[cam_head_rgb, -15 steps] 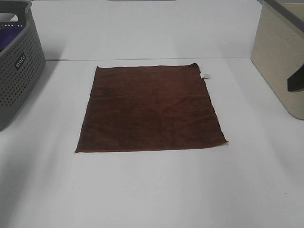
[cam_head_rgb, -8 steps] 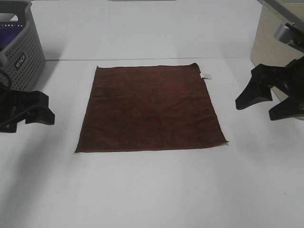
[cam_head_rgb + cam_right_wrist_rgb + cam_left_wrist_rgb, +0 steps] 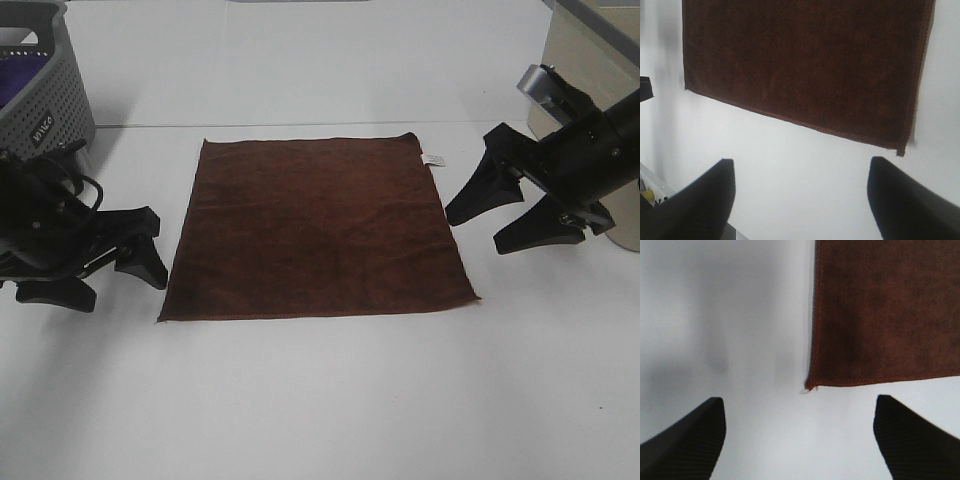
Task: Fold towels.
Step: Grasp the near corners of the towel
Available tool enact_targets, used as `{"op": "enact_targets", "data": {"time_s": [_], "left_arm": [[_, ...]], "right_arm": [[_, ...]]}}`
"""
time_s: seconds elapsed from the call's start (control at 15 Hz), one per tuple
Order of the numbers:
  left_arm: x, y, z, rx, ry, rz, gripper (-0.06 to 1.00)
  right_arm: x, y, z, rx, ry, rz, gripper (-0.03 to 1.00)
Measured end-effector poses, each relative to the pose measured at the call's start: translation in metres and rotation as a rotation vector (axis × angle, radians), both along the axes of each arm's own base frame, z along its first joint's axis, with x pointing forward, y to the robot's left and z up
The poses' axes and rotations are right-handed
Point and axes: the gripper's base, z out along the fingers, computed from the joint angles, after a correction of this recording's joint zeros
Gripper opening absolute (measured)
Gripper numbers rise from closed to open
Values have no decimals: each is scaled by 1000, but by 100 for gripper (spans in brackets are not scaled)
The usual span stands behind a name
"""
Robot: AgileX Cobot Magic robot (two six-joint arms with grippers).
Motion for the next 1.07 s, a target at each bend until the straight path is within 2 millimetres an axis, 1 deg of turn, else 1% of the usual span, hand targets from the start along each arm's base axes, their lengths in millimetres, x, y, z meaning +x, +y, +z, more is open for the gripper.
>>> {"op": "enact_targets", "data": {"time_s": [0.07, 0.2, 0.27, 0.33, 0.4, 0.53, 0.73, 0.87, 1.07], "left_arm": [[2, 4, -5, -19, 12, 11, 75], [7, 19, -12, -76, 14, 37, 75], [10, 26, -13, -121, 11, 45, 75], [13, 31, -15, -177, -2, 59, 75], [15, 32, -18, -238, -9, 59, 75], [18, 28, -28, -324, -23, 21, 75], [21, 23, -48, -397, -8, 53, 75], [22, 23, -50, -408, -10, 63, 75], [23, 22, -51, -419, -9, 78, 75]], "right_arm": [[2, 0, -9, 3, 26, 10, 72], [4, -3, -28, 9, 84, 9, 71], [5, -8, -35, 14, 98, 1, 70], [6, -17, -38, 16, 99, -18, 70], [7, -27, -39, 21, 99, -46, 70], [9, -44, -40, 17, 84, -94, 70], [14, -48, -41, -14, 45, -126, 70], [15, -49, -43, -20, 41, -134, 70], [15, -49, -61, -16, 92, -134, 70]]}}
